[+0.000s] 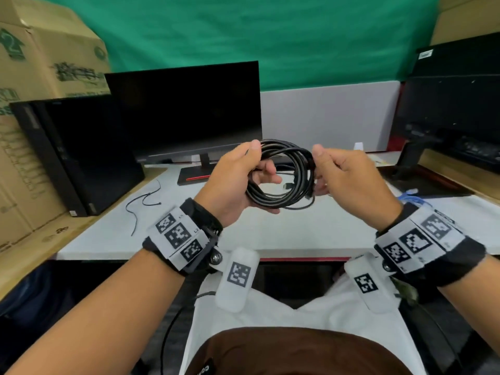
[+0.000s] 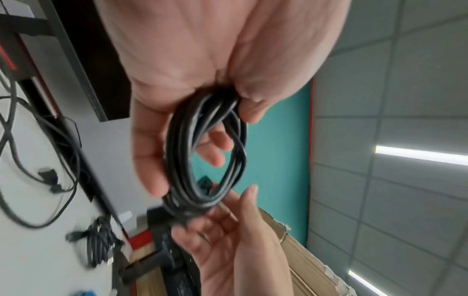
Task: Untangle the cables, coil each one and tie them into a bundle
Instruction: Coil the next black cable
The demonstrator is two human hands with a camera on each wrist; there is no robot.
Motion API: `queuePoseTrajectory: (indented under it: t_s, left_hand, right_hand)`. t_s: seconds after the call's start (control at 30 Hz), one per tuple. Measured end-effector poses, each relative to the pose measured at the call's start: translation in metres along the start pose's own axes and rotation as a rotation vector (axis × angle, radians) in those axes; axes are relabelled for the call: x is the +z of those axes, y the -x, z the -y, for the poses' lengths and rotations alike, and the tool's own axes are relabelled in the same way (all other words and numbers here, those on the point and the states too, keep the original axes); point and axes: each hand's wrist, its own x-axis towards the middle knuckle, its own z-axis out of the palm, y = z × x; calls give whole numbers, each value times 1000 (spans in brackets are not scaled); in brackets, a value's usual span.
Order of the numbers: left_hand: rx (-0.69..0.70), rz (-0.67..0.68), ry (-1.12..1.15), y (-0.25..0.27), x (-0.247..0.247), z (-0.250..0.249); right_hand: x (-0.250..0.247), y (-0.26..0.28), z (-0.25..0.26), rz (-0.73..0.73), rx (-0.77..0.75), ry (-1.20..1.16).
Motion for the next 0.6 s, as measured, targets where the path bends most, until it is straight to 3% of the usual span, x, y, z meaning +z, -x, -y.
queuePoseTrajectory:
  t_s: [0.1,0.17,0.2,0.23,0.3,0.33,0.43,0.5,0.6]
  left_hand:
    - [-93,-9,230,1,15,9]
    - [-144,1,273,2,22,13]
    - [-126,-26,153,1,23,14]
    - [-49,-68,-105,1,21,14]
    - [202,-85,-725,2,14,16]
    - [337,-50,-927,3,11,18]
    - [519,88,-1226,5,12,24]
    - [523,56,-1347,3,10,24]
    - [474,-24,-1461,2,7,20]
  right_hand:
    - [10,6,7,132,1,-166]
    - [17,7,8,60,14,-184]
    - [19,7,8,12,36,-177]
    - [17,6,8,-10,58,-162]
    - [11,6,10,43,45,-90]
    - [7,6,13,111,-14,-18]
    - [7,11,19,285,-206,71]
    - [11,14,19,239,-210,79]
    - [15,12,17,91,-94,157]
